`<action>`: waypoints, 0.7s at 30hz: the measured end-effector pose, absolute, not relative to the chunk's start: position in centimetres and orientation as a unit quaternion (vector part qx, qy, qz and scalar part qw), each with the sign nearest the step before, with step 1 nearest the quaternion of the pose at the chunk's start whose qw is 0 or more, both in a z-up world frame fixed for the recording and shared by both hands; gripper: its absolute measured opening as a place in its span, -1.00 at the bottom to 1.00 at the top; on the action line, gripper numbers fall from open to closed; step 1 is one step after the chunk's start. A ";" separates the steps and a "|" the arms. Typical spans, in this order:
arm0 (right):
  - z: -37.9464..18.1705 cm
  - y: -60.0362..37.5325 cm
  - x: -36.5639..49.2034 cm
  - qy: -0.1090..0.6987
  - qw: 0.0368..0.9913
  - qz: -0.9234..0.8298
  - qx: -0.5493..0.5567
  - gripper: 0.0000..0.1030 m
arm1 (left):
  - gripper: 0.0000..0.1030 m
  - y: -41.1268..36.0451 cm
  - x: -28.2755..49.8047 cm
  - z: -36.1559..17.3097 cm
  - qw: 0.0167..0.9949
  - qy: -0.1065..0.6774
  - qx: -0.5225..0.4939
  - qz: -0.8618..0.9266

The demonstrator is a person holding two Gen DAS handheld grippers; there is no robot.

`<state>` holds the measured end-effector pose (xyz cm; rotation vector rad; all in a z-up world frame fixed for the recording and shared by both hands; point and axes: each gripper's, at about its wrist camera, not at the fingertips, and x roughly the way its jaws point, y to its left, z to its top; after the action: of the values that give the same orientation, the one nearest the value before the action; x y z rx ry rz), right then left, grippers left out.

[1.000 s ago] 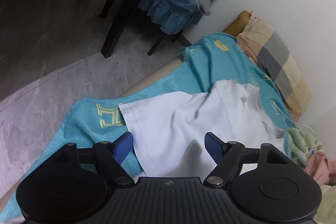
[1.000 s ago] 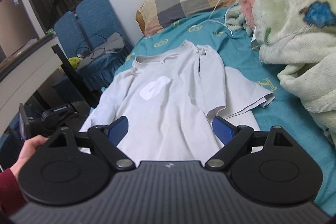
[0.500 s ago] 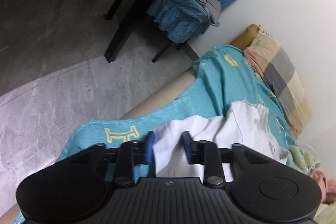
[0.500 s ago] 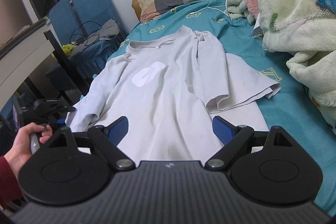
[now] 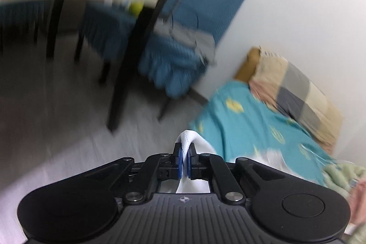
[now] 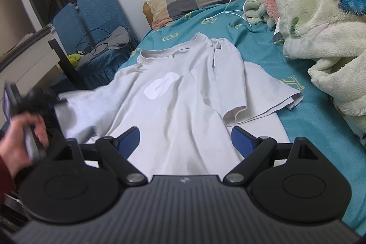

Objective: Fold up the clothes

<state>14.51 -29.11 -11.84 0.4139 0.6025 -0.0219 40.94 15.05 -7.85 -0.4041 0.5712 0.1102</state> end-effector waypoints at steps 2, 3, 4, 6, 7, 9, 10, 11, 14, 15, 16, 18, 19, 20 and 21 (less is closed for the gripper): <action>-12.1 -29.3 14.9 0.294 0.934 -0.018 0.203 0.72 | -0.91 14.7 43.9 -7.1 0.945 0.280 -0.147 0.084; -12.2 -29.5 15.1 0.293 0.934 -0.022 0.204 0.72 | -0.91 14.5 45.4 -6.7 0.947 0.279 -0.121 0.099; -12.3 -29.6 15.4 0.292 0.934 -0.026 0.203 0.72 | -0.91 14.3 46.8 -6.3 0.949 0.279 -0.096 0.114; -12.6 -29.9 15.9 0.290 0.936 -0.038 0.196 0.72 | -0.91 13.9 49.6 -6.0 0.948 0.281 -0.050 0.141; -12.8 -30.1 16.2 0.289 0.936 -0.045 0.193 0.72 | -0.91 13.6 50.7 -6.8 0.944 0.292 -0.040 0.146; -13.2 -30.5 16.8 0.288 0.936 -0.056 0.192 0.72 | -0.90 13.1 51.8 -8.7 0.941 0.305 -0.035 0.138; -13.3 -30.7 17.0 0.288 0.936 -0.059 0.193 0.72 | -0.86 13.0 51.8 -9.6 0.942 0.308 -0.037 0.129; -13.5 -30.8 17.2 0.288 0.936 -0.062 0.194 0.72 | -0.73 12.7 51.7 -10.5 0.942 0.311 -0.039 0.122; -14.1 -31.3 17.8 0.286 0.935 -0.071 0.198 0.72 | -0.35 11.8 50.5 -12.4 0.938 0.324 -0.049 0.109; -14.1 -31.4 17.9 0.285 0.935 -0.071 0.199 0.72 | -0.33 11.4 49.8 -12.8 0.939 0.327 -0.048 0.098; -14.0 -31.4 17.9 0.282 0.936 -0.071 0.200 0.72 | -0.29 11.2 49.0 -13.1 0.940 0.329 -0.042 0.085; -13.8 -31.5 17.8 0.277 0.937 -0.070 0.201 0.72 | -0.02 10.5 47.0 -13.0 0.940 0.332 -0.033 0.072; -13.7 -31.6 17.7 0.273 0.938 -0.069 0.203 0.72 | 0.19 10.2 45.7 -12.7 0.940 0.333 -0.035 0.068; -13.5 -31.5 17.5 0.270 0.938 -0.067 0.205 0.72 | 0.31 10.1 44.3 -12.2 0.941 0.331 -0.038 0.062; -13.3 -31.5 17.3 0.266 0.939 -0.064 0.206 0.72 | 0.33 9.9 42.8 -11.4 0.943 0.326 -0.042 0.053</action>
<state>17.25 -31.51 -13.28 0.4207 0.5438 -0.1307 42.78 9.91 -11.42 -0.0846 0.6640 0.1082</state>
